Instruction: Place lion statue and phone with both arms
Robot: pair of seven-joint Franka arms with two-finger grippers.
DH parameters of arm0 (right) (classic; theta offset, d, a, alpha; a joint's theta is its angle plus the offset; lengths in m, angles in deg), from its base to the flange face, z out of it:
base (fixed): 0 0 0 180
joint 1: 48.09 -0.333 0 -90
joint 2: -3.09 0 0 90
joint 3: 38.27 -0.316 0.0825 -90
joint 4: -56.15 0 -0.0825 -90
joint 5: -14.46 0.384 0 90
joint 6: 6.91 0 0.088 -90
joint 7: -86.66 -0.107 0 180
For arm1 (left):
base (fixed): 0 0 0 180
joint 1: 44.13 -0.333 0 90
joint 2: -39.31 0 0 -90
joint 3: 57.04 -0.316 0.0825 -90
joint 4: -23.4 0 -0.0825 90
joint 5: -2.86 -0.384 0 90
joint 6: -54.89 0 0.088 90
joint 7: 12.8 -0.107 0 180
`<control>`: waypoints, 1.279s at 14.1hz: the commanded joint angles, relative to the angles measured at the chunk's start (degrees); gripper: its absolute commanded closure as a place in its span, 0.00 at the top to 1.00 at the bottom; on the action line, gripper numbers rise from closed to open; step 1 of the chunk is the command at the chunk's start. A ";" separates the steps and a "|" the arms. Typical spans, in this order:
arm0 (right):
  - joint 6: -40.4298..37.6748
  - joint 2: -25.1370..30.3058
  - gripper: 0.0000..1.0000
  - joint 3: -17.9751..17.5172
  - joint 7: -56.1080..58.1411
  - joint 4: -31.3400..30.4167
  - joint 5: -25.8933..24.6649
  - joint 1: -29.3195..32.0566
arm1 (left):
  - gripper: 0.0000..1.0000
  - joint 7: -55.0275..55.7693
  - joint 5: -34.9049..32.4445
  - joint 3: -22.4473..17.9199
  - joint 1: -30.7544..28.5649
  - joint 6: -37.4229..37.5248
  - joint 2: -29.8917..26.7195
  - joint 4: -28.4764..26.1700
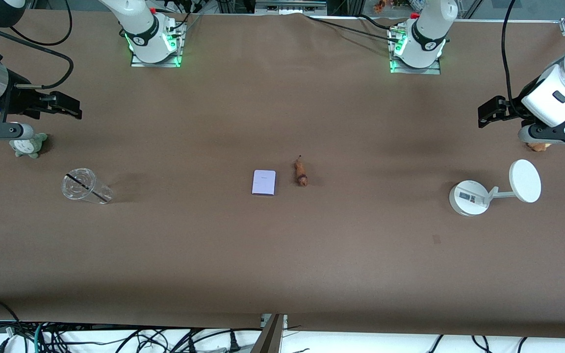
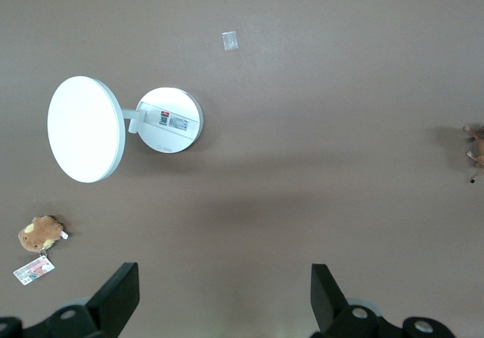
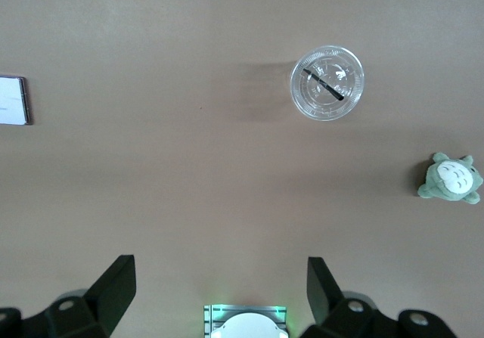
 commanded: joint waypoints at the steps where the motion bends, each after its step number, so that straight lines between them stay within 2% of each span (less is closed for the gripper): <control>1: -0.77 -0.71 1.00 0.37 0.21 1.77 0.52 -0.45 | 1.00 -1.12 -0.61 0.45 -0.22 0.92 -0.71 -0.62; 3: -0.85 -0.71 1.00 0.28 0.21 1.68 0.52 -0.54 | 1.00 -0.25 -0.08 0.54 0.57 1.18 -0.62 -0.89; 6: -1.12 -1.24 1.00 0.28 0.21 1.68 0.44 -0.98 | 1.00 7.27 0.09 5.09 0.57 0.31 1.31 -0.63; 10: -0.85 -1.24 1.00 0.28 0.21 1.68 0.26 -1.07 | 1.00 25.55 0.09 15.81 0.66 -4.86 6.13 -0.54; 12: -0.85 -1.24 1.00 0.28 0.13 1.68 0.26 -1.07 | 1.00 33.64 -0.08 20.65 0.66 -11.26 10.61 -0.54; 14: -0.85 -1.50 1.00 0.28 0.13 1.68 0.17 -1.24 | 1.00 40.51 -0.34 23.21 1.36 -18.47 15.44 -0.62; 18: -0.50 -1.94 1.00 0.28 -0.66 1.68 -2.37 -3.69 | 1.00 51.93 -1.22 22.95 7.33 -32.18 24.84 -1.24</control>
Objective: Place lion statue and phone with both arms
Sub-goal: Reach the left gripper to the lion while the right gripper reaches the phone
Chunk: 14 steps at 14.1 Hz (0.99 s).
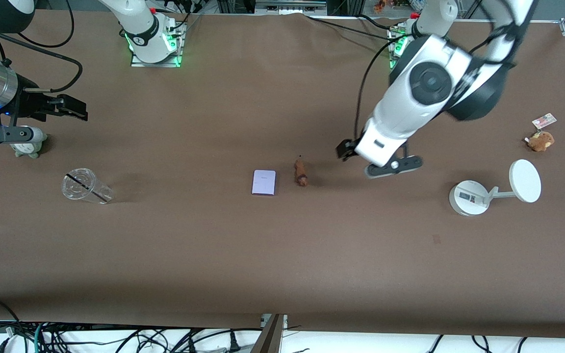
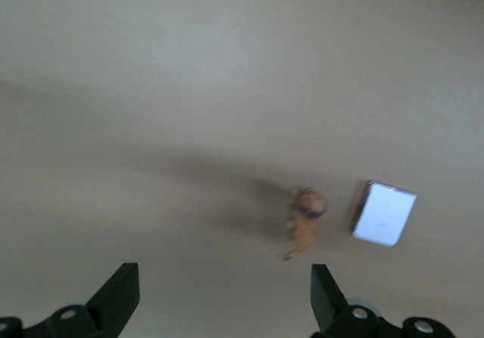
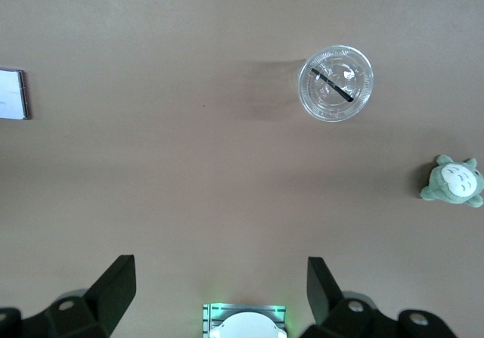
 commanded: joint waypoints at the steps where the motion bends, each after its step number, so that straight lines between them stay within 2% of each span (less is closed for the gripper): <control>1: 0.17 -1.31 1.00 0.20 -0.75 1.60 -2.21 -3.80 | 1.00 7.51 -3.15 0.08 3.63 -7.00 6.37 0.71; 3: 2.01 -2.71 1.00 0.29 -2.32 1.60 -1.26 -5.65 | 1.00 11.46 -10.95 0.26 6.01 -9.38 10.33 0.80; 7: 5.18 -5.08 1.00 0.20 -9.00 1.69 0.15 -9.61 | 1.00 23.32 -19.14 -0.09 11.55 -16.33 16.75 0.89; 11: 7.64 -7.37 1.00 0.20 -10.93 1.69 0.07 -12.51 | 1.00 28.26 -29.60 -0.01 12.43 -19.58 21.50 1.15; 12: 7.99 -7.55 1.00 0.20 -11.99 1.69 0.07 -12.78 | 0.85 28.27 -30.23 -0.01 12.87 -20.11 21.68 0.98; 13: 8.43 -8.33 1.00 0.20 -12.17 1.69 0.07 -13.22 | 0.59 28.27 -30.23 -0.01 12.87 -20.12 21.68 0.89; 14: 8.78 -8.60 1.00 0.20 -12.17 1.69 -0.02 -13.66 | 0.39 28.27 -30.23 -0.01 13.05 -20.12 22.29 1.06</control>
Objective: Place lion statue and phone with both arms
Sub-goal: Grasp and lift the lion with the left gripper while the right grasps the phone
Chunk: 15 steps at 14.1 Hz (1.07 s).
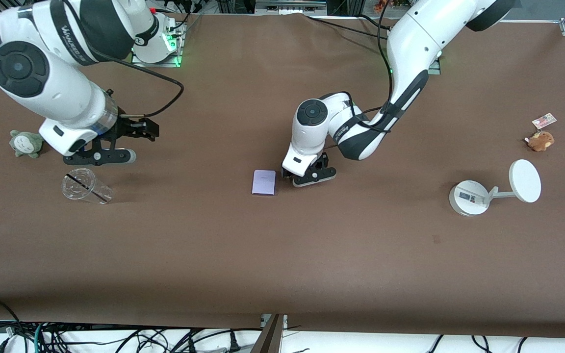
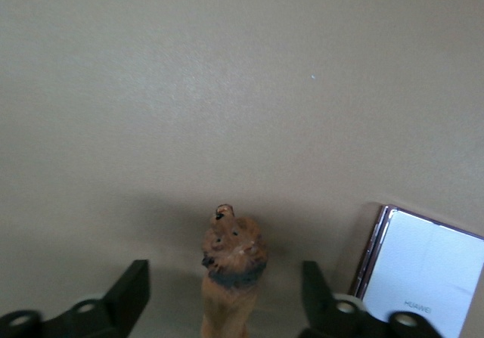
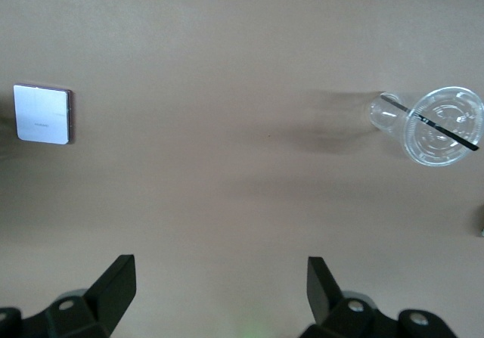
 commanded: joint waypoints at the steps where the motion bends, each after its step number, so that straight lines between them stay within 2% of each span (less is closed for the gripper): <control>1: 0.20 -1.22 1.00 0.41 -1.17 1.50 0.30 -0.94 | 0.28 1.30 -1.88 -0.05 0.87 -0.09 1.66 1.48; 3: 0.20 -1.22 1.00 0.50 -1.08 1.68 0.30 -0.94 | 0.07 0.60 -1.80 -0.05 0.44 0.00 1.49 1.57; 4: 0.20 -1.22 1.00 0.50 -1.17 1.68 0.30 -0.94 | 0.01 0.25 -1.80 0.04 -0.09 0.52 0.79 1.65; 7: 0.20 -1.22 1.00 0.50 -1.17 1.68 0.30 -0.94 | 0.00 -3.17 -1.45 0.21 -3.07 7.18 -4.21 1.74; 11: 0.28 -1.75 1.00 0.41 -2.56 1.85 0.48 -0.94 | 0.03 -14.67 1.54 3.11 -13.95 15.36 -8.79 1.66; 15: 5.37 -3.76 1.00 0.41 -7.74 1.94 3.29 -3.48 | 0.06 -30.83 2.33 4.25 -24.94 20.48 -10.46 1.65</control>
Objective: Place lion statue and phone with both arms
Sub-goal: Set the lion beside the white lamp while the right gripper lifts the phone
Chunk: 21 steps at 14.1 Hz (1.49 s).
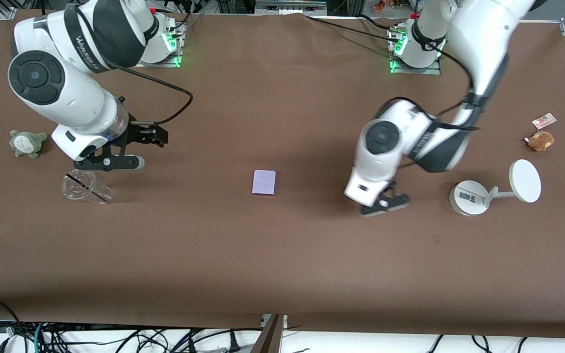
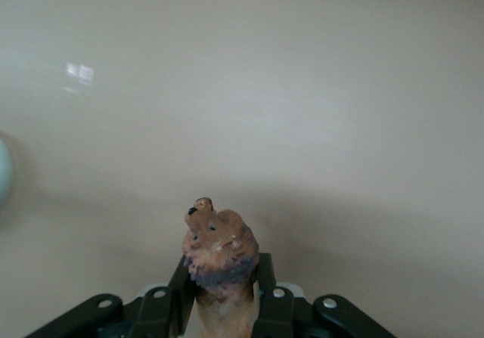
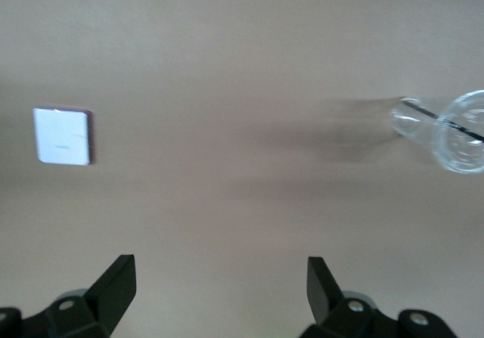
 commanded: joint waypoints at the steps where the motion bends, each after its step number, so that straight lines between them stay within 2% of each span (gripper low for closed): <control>1: 3.41 -3.17 1.00 0.37 -4.90 1.64 1.54 -3.12 | 0.10 -11.82 2.68 1.71 -8.04 1.42 -1.37 -1.32; 5: 12.81 -8.97 1.00 0.46 -9.22 2.16 1.45 -9.09 | 0.10 -31.26 4.00 1.80 -17.72 1.33 -0.66 -3.33; 8: 13.62 -17.30 1.00 0.46 -16.06 9.69 1.10 -12.34 | 0.12 -39.45 6.11 1.80 -22.21 1.24 3.28 -3.69; 10: 13.71 -22.14 1.00 0.55 -19.23 13.75 1.01 -13.76 | 0.12 -39.99 6.99 1.80 -21.96 1.07 4.08 -3.78; 13: 17.57 -25.50 1.00 0.55 -21.43 14.29 1.01 -15.25 | 0.14 -39.38 6.99 1.89 -22.13 -0.59 4.43 -5.70; 14: 19.06 -26.46 1.00 0.55 -22.31 14.29 1.01 -15.52 | 0.14 -39.20 6.99 1.89 -22.31 -3.56 4.52 -8.32; 15: 20.81 -27.52 1.00 0.55 -22.32 14.29 0.92 -16.04 | 0.27 -39.20 6.91 1.71 -22.31 -6.55 4.52 -10.09; 17: 23.28 -29.19 1.00 0.55 -22.93 14.20 1.10 -16.14 | 0.98 -39.20 6.99 1.80 -23.01 -6.76 4.35 -10.11; 21: 28.65 -33.32 1.00 0.64 -24.34 14.20 0.92 -17.28 | 1.00 -39.12 6.91 2.15 -22.66 -3.96 1.38 -9.23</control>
